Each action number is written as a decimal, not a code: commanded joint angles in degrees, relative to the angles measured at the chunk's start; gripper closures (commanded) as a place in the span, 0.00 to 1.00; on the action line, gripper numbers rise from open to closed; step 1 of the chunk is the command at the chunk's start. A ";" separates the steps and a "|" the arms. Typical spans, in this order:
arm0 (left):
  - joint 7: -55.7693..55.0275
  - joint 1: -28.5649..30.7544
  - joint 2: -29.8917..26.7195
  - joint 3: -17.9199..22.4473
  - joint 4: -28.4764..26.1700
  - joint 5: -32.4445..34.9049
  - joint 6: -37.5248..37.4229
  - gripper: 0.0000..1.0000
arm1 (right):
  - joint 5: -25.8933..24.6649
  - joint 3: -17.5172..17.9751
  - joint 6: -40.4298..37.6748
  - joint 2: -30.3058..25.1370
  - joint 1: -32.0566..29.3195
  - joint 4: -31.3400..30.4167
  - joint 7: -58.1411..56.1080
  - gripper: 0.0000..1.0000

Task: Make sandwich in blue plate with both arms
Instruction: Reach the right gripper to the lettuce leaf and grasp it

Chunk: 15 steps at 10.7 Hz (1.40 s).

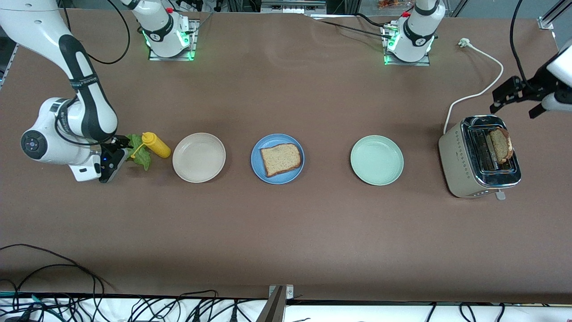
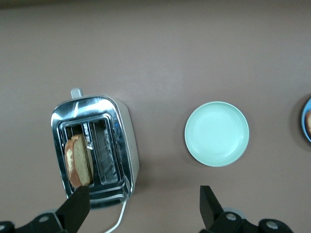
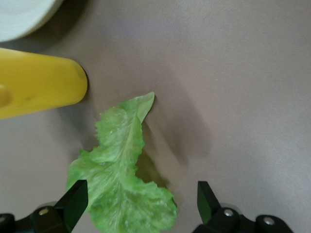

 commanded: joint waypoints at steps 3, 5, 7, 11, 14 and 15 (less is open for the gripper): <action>-3.11 1.53 -3.67 -3.71 0.25 -0.58 -4.63 0.00 | 0.25 0.76 4.98 -0.10 -0.36 -5.09 -2.79 0.60; -2.68 1.61 0.35 -3.54 6.11 -0.58 -9.09 0.00 | 0.25 0.68 4.63 0.08 -0.36 -5.00 -2.79 1.00; -2.59 1.96 4.23 -3.54 10.96 -0.58 -11.66 0.00 | 0.25 0.59 4.10 -0.35 -0.36 -4.65 -3.14 1.00; -2.32 2.40 5.21 -3.62 11.86 -0.58 -11.67 0.00 | -0.54 0.50 -12.71 -2.38 -0.36 5.94 -3.94 1.00; -2.23 2.40 5.04 -3.97 11.51 -0.67 -11.67 0.00 | -1.42 0.32 -32.14 -2.38 -0.27 18.95 -3.50 1.00; -2.32 2.40 5.04 -3.98 11.51 -0.67 -11.67 0.00 | -2.64 0.50 -37.07 -2.38 -0.27 21.95 -3.23 1.00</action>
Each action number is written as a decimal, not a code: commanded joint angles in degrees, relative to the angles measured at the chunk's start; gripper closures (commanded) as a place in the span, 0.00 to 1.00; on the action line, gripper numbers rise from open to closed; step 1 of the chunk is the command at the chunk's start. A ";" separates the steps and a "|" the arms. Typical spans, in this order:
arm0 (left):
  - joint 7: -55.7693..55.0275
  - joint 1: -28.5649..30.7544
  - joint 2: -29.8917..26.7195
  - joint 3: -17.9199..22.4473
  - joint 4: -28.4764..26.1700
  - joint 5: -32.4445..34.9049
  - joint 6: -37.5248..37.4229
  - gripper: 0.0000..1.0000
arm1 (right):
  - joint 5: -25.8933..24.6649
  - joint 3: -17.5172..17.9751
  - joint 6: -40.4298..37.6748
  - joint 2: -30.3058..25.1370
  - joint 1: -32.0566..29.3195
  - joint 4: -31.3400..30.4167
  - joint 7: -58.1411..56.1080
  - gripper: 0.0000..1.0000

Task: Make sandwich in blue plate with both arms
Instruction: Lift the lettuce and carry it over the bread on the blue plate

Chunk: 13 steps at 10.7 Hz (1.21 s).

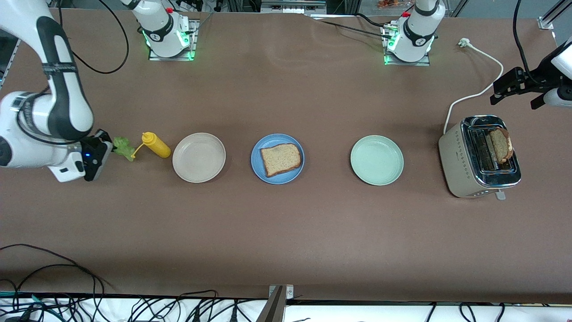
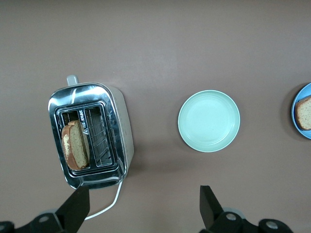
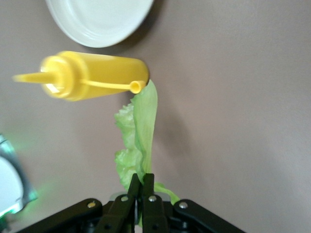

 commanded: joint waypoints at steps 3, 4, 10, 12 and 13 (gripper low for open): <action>0.39 0.73 0.31 -1.02 1.16 -0.67 -1.57 0.00 | -2.97 0.58 -21.31 -0.59 3.10 14.29 9.84 1.00; 0.48 0.73 0.31 -1.02 1.16 -0.58 -1.49 0.00 | -2.71 0.67 -23.86 -0.86 5.82 15.00 17.03 1.00; 0.30 0.73 -0.83 -1.20 1.42 -0.58 -1.84 0.00 | 6.39 0.84 -22.24 -0.60 23.67 16.77 55.09 1.00; 0.39 0.73 -0.83 -1.20 1.59 -0.58 -1.66 0.00 | 12.30 0.84 -16.88 0.72 27.62 16.77 66.45 1.00; 0.39 0.81 -0.83 -1.11 1.60 -0.58 -1.49 0.00 | 14.32 0.84 -13.03 2.12 30.08 16.77 72.33 1.00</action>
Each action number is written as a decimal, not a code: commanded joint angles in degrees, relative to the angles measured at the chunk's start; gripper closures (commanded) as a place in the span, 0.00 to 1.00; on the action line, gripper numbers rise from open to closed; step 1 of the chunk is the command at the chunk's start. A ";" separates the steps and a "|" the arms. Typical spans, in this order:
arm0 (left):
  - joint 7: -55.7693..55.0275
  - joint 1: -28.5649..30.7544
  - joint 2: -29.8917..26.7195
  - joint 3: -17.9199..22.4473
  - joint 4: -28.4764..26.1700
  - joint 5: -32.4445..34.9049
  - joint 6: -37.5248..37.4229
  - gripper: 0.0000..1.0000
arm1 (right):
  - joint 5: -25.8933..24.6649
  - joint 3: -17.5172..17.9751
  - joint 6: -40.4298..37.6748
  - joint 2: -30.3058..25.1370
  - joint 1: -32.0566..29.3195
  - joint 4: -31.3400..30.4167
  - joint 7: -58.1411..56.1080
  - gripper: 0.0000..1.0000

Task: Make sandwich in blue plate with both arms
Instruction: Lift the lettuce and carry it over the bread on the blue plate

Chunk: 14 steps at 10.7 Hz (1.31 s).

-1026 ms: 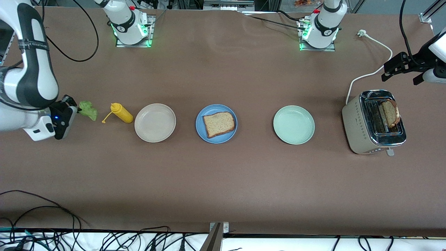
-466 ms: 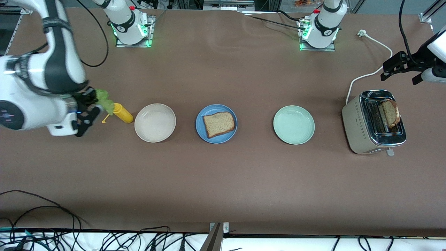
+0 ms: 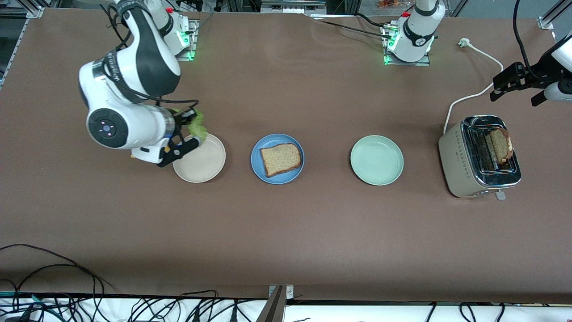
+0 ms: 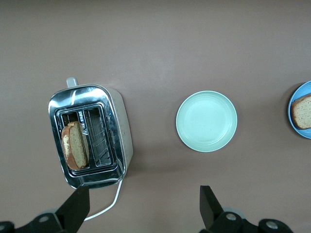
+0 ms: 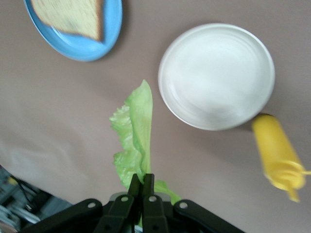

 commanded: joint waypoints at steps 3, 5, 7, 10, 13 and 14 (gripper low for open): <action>0.39 0.53 0.13 -0.16 1.06 -0.58 -0.74 0.00 | 6.50 -0.59 17.66 6.85 10.34 1.30 27.06 1.00; 0.39 0.53 0.13 -0.25 1.06 -0.67 -0.57 0.00 | 9.66 -0.50 27.06 10.71 12.81 1.39 35.87 1.00; 0.30 0.44 0.56 -0.16 1.06 -0.67 0.83 0.00 | 13.86 -0.50 34.98 13.97 14.31 2.62 40.02 1.00; 0.39 0.62 1.26 -0.16 1.59 -0.76 0.84 0.00 | 15.47 -0.50 42.82 18.54 15.19 3.76 39.86 1.00; 0.39 0.71 1.44 -0.16 1.59 -0.67 0.93 0.00 | 15.56 -0.50 45.22 21.45 15.72 4.82 40.03 1.00; 0.39 0.71 1.53 -0.16 1.59 -0.67 0.93 0.00 | 15.82 -0.50 45.13 21.46 15.81 4.73 40.12 1.00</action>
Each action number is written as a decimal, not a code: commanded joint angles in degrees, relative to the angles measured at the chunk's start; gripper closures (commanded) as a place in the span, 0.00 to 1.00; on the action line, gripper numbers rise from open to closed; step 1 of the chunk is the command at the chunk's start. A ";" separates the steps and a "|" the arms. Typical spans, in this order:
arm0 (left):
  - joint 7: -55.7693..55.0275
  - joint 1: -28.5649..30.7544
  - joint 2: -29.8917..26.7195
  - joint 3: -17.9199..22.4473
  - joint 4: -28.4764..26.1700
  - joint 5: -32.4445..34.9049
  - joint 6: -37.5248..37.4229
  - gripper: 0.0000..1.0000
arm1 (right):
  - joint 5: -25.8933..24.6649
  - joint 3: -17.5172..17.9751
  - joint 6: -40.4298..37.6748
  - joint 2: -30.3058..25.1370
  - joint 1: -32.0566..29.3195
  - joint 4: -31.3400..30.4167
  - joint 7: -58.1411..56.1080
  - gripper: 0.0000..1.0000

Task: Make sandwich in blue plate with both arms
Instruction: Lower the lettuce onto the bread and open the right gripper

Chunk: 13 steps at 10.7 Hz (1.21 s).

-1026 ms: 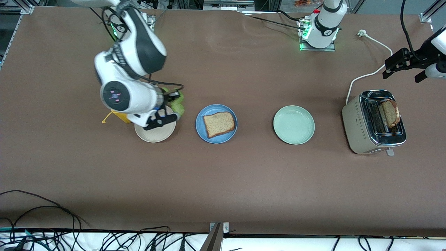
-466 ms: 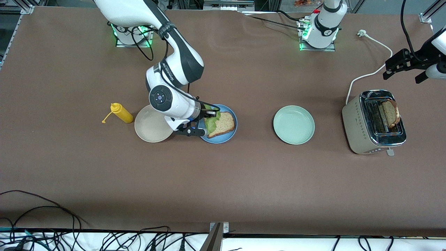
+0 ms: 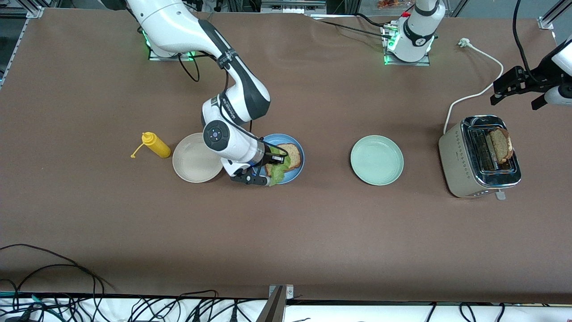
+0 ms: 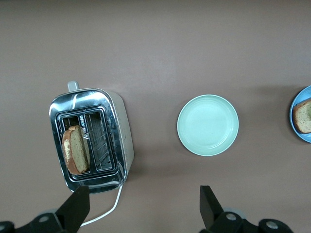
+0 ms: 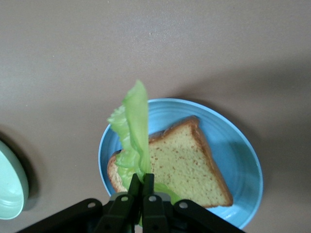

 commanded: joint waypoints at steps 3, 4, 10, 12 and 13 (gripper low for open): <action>0.39 0.59 0.84 -0.15 1.40 -0.67 -0.30 0.00 | 2.58 -0.57 0.14 2.87 1.58 2.55 1.24 0.17; 0.39 0.59 0.84 -0.15 1.40 -0.58 -0.30 0.00 | 1.88 -0.66 0.14 2.87 2.20 2.55 0.80 0.00; 0.21 0.50 0.84 -0.15 1.31 -0.58 -0.21 0.00 | -2.08 -0.84 -1.35 1.82 4.92 2.20 4.91 0.00; 0.13 0.50 0.84 -0.24 1.22 -0.58 -0.21 0.00 | -2.08 -1.01 -1.26 1.82 5.89 2.37 5.63 0.00; -0.05 0.50 0.84 -0.24 1.14 -0.58 -0.30 0.00 | -1.99 -1.01 -1.26 1.82 5.89 2.55 5.46 0.00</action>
